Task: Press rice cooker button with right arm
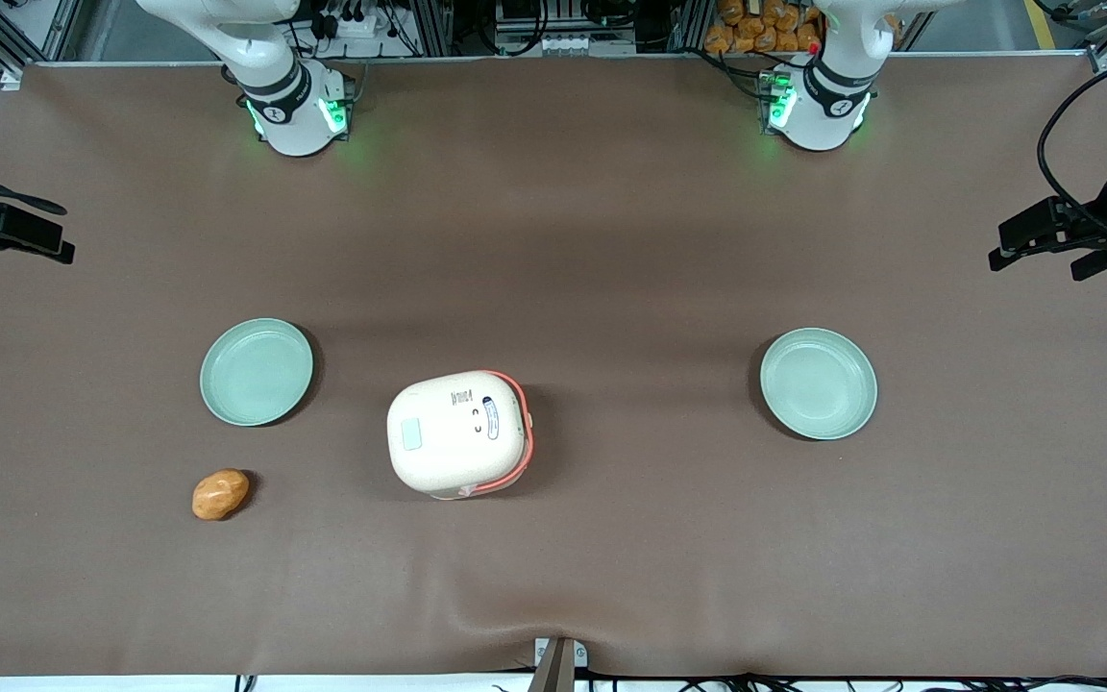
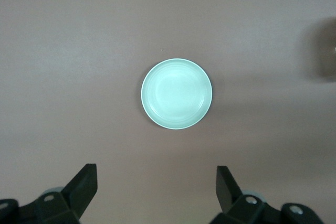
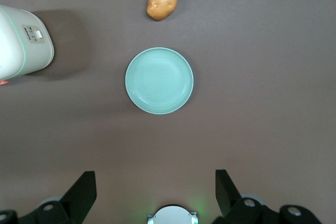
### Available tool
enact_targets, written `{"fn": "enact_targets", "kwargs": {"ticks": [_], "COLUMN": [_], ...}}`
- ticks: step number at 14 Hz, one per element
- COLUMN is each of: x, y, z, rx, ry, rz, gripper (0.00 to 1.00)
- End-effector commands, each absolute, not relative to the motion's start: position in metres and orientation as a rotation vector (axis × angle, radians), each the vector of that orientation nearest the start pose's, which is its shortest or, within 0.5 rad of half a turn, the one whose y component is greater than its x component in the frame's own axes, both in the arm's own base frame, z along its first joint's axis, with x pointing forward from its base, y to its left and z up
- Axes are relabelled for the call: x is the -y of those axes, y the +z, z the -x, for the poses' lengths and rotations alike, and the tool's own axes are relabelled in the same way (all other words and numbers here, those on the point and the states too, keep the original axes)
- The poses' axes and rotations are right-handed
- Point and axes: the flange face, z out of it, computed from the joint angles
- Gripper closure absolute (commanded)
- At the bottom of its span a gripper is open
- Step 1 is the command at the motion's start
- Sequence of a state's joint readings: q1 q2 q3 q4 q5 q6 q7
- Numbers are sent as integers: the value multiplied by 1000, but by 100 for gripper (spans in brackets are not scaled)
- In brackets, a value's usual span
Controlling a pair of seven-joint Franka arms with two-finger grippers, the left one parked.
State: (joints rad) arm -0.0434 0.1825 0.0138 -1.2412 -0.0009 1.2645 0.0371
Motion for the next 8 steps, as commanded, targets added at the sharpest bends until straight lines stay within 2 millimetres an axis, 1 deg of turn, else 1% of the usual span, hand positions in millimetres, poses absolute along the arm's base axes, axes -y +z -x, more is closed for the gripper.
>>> {"fn": "enact_targets", "kwargs": {"ticks": [1, 8], "x": [16, 8], "y": [652, 649], "z": [-568, -570], "rx": [-131, -98], "ry": [243, 247], "rz": [3131, 3108], "gripper": [0, 0]}}
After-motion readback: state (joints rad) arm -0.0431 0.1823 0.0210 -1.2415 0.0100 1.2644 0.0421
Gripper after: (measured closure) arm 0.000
